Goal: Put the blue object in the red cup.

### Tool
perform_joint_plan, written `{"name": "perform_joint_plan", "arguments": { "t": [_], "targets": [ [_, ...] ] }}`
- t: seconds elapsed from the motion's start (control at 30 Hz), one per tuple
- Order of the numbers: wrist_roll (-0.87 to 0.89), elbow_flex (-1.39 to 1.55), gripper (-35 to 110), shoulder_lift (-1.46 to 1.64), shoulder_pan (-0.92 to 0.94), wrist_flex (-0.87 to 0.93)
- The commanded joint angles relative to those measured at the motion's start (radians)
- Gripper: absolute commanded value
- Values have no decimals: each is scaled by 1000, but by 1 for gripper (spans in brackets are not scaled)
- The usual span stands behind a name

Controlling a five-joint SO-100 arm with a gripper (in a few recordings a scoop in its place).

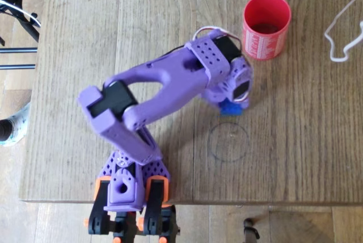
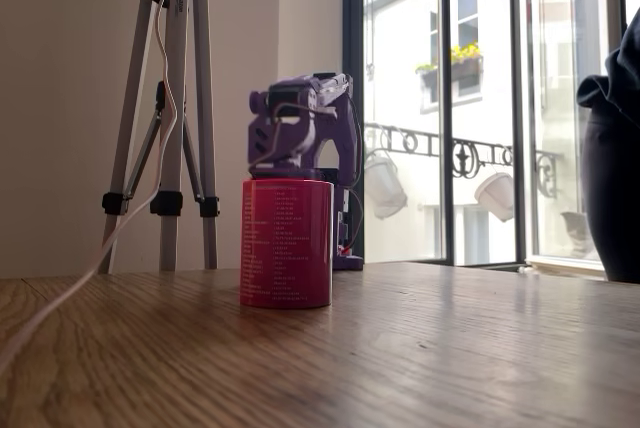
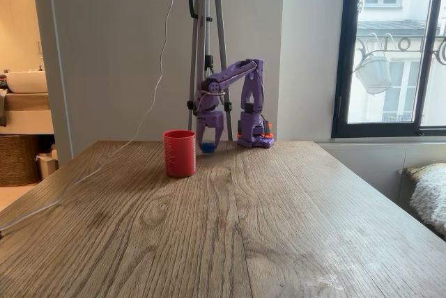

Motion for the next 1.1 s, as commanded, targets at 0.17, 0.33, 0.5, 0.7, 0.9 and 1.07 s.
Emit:
{"name": "perform_joint_plan", "arguments": {
  "t": [0.17, 0.33, 0.5, 0.7, 0.9, 1.07],
  "targets": [
    [-166, -437, 0, 222, 135, 11],
    [-302, -440, 0, 307, 117, -140],
    [-422, -439, 0, 354, 69, -334],
    [-534, -434, 0, 370, -34, -451],
    [-581, -413, 0, 364, -186, -403],
    [-531, -400, 0, 359, -321, -225]
  ]
}}
